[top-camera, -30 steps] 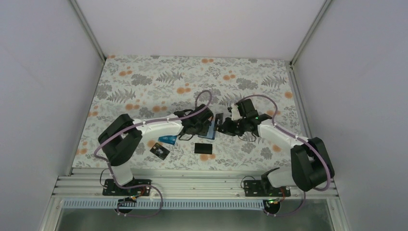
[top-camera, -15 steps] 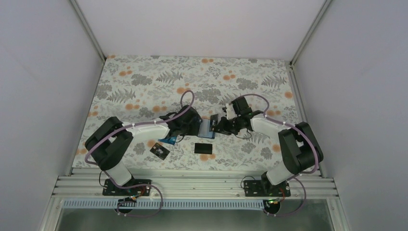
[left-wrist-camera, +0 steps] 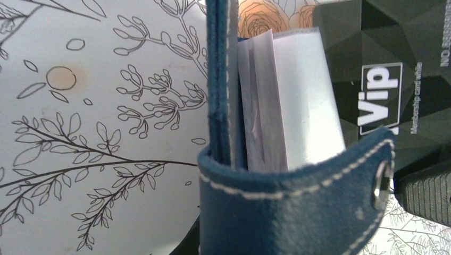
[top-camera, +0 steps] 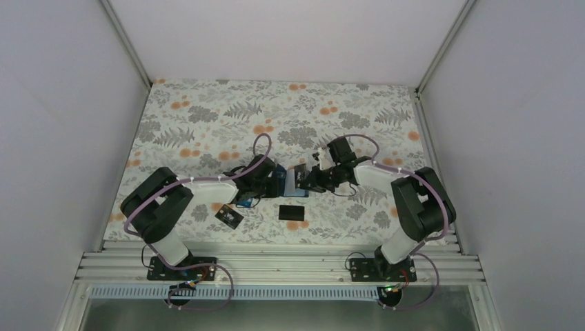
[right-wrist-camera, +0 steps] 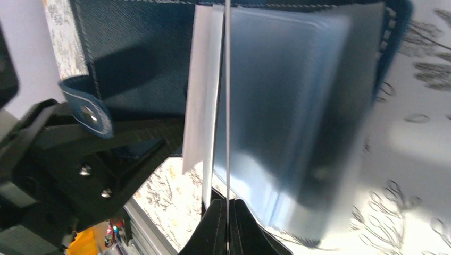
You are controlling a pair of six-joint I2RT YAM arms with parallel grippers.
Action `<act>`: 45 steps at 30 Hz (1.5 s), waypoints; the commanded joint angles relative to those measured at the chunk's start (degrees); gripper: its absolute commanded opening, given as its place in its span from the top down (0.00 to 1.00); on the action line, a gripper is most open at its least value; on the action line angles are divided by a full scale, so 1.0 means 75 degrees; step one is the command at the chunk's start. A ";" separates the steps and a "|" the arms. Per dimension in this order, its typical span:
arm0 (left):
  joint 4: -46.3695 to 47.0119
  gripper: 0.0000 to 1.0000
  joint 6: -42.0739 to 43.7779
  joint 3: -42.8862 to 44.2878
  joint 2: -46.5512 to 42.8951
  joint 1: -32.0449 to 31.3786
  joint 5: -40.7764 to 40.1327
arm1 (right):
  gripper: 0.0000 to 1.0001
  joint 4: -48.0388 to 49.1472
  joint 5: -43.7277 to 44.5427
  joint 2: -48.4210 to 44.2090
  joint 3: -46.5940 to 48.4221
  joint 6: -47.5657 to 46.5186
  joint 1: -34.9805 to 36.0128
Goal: Put the credit cards into the card holder
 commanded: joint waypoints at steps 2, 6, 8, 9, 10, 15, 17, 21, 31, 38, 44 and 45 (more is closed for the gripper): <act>0.0692 0.93 -0.0161 -0.0384 0.0015 0.0130 0.0506 | 0.96 0.0204 -0.0433 0.0245 0.0583 0.0093 0.0302; 0.1180 0.93 -0.0159 -0.0682 -0.0062 0.0214 0.0791 | 0.96 0.0247 -0.0490 0.0724 0.0867 0.0136 0.0548; 0.1507 0.93 -0.0199 -0.0883 -0.0137 0.0295 0.0990 | 0.96 0.0304 -0.0534 0.0897 0.0964 0.0165 0.0631; 0.1663 0.93 -0.0198 -0.1005 -0.0209 0.0341 0.1080 | 0.96 0.0365 -0.0566 0.0991 0.1011 0.0178 0.0674; 0.1790 0.93 -0.0207 -0.1098 -0.0255 0.0383 0.1177 | 0.96 0.0404 -0.0593 0.1073 0.1043 0.0190 0.0707; 0.2083 0.90 -0.0080 -0.1559 -0.0510 0.0634 0.1436 | 0.96 0.0548 -0.0639 0.1514 0.1167 0.0169 0.0779; 0.2075 0.85 0.0163 -0.1670 -0.0618 0.0696 0.1702 | 0.96 0.0550 -0.0638 0.1721 0.1219 0.0103 0.0777; 0.1249 0.73 0.0701 -0.1730 -0.1162 0.0741 0.1871 | 0.96 0.0468 -0.0636 0.1983 0.1377 -0.0017 0.0781; -0.0614 0.41 0.1222 -0.0056 -0.2880 0.0729 0.2397 | 0.96 0.0237 -0.0819 0.2250 0.1749 -0.0344 0.0771; 0.0733 0.53 0.0233 0.1079 -0.0567 0.0728 0.2433 | 0.96 0.0152 -0.0903 0.2277 0.1928 -0.0469 0.0780; 0.1037 0.54 -0.0256 0.0955 0.0051 0.0739 0.1919 | 0.96 0.0152 -0.0973 0.2228 0.1969 -0.0459 0.0785; 0.1164 0.53 -0.0302 0.0785 0.0046 0.0740 0.1947 | 0.96 0.0151 -0.0987 0.2217 0.1983 -0.0470 0.0775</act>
